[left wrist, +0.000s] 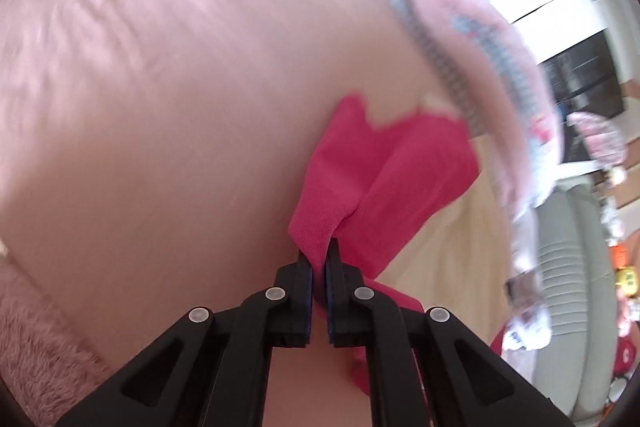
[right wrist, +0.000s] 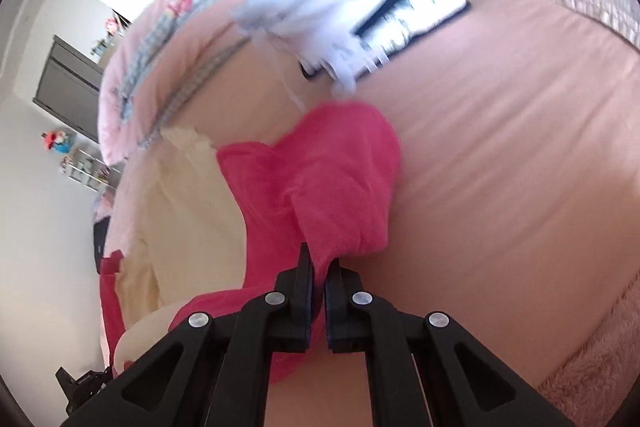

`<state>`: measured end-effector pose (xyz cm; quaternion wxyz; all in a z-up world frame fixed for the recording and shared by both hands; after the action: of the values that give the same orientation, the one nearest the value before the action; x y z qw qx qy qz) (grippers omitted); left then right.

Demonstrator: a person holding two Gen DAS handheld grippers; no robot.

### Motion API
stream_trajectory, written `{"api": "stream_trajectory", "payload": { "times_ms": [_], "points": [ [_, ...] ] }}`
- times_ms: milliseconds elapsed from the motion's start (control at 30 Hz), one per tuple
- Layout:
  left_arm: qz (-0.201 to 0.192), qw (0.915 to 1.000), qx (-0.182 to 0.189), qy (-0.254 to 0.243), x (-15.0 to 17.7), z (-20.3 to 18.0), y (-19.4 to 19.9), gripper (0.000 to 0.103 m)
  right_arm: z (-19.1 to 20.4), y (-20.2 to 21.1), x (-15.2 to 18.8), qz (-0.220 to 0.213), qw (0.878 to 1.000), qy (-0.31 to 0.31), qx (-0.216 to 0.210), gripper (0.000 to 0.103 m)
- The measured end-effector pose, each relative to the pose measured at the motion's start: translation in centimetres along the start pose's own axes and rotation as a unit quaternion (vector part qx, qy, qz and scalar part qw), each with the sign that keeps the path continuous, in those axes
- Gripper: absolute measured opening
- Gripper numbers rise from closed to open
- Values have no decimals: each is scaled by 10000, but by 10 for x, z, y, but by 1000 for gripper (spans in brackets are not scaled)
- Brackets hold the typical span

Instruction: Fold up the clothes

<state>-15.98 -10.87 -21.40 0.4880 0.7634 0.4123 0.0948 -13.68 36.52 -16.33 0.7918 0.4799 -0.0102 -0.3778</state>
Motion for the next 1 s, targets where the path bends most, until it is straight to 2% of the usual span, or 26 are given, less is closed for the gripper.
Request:
{"api": "stream_trajectory", "payload": {
  "times_ms": [67, 100, 167, 200, 233, 300, 333, 400, 467, 500, 533, 567, 600, 633, 667, 700, 733, 800, 833, 900, 933, 1000],
  "points": [
    [172, 9998, 46, -36, 11, 2, -2, 8, -3, -6, 16, 214, 9994, 154, 241, 6],
    [232, 9996, 164, -9, 15, 3, -1, 13, -1, -6, 23, 259, 9989, 261, 303, 6],
    [164, 9982, 503, 273, 21, 5, 7, 31, 3, 2, 31, 203, 9991, 275, 233, 7],
    [113, 9967, 682, 435, 23, 6, 11, 46, 6, 8, 33, 137, 9995, 229, 146, 12],
    [145, 9954, 781, 532, 30, 7, 11, 53, 8, 13, 36, 109, 9998, 158, 35, 15],
    [285, 9932, 908, 669, 47, 8, 9, 53, 10, 16, 50, 234, 9992, -91, -305, 36],
    [400, 9936, 904, 547, 56, 0, 5, 53, 12, 16, 58, 356, 9981, -172, -468, 36],
    [627, 9942, 861, 109, 71, -22, -5, 52, 19, 4, 77, 871, 9931, -133, -768, 36],
    [734, 9924, 922, -368, 71, -36, -10, 52, 32, -10, 88, 1181, 9887, 187, -909, 36],
    [774, 9906, 947, -615, 65, -48, -15, 43, 40, -18, 92, 1279, 9865, 423, -936, 36],
    [809, 9882, 969, -865, 55, -61, -20, 29, 48, -25, 93, 1338, 9844, 638, -947, 36],
    [777, 9874, 878, -1063, 42, -74, -24, 26, 55, -32, 86, 1301, 9841, 789, -921, 34],
    [637, 9873, 770, -1232, 25, -87, -22, 26, 65, -36, 76, 1251, 9840, 898, -896, 24],
    [424, 9867, 819, -1336, 12, -92, -14, 26, 75, -39, 64, 1143, 9843, 994, -908, 17],
    [230, 9863, 995, -1294, -4, -99, -8, 26, 87, -35, 47, 872, 9859, 1026, -994, 13],
    [52, 9855, 1198, -1197, -23, -109, -3, 26, 94, -27, 32, 522, 9882, 984, -1052, 13],
    [-89, 9866, 1251, -1046, -38, -112, -1, 28, 101, -19, 17, 171, 9892, 941, -1108, 13],
    [-118, 9926, 941, -754, -50, -107, -7, 33, 113, -4, -10, -470, 9884, 834, -1177, 13],
    [35, 9937, 867, -714, -47, -104, -13, 33, 111, -6, -13, -527, 9899, 726, -1093, 13],
    [432, 9915, 843, -895, -27, -93, -26, 33, 104, -24, -4, 36, 9945, 534, -901, 14],
    [593, 9897, 788, -1034, -17, -88, -32, 33, 99, -30, 6, 317, 9941, 485, -918, 14],
    [827, 9871, 910, -1030, 1, -78, -34, 33, 91, -35, 29, 663, 9910, 468, -1061, 14]
  ]
}}
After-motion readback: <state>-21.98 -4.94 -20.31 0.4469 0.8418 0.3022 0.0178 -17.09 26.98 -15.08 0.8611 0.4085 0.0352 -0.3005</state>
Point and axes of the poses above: each gripper's, at about its wrist camera, not at the fingertips, and y roughly against the way its jaws point, z to its left, x to its underside, the point moved 5 cm from there along -y, roughly the way its jaws point, and after that the axes turned 3 degrees about -x, right-handed, at the moved point
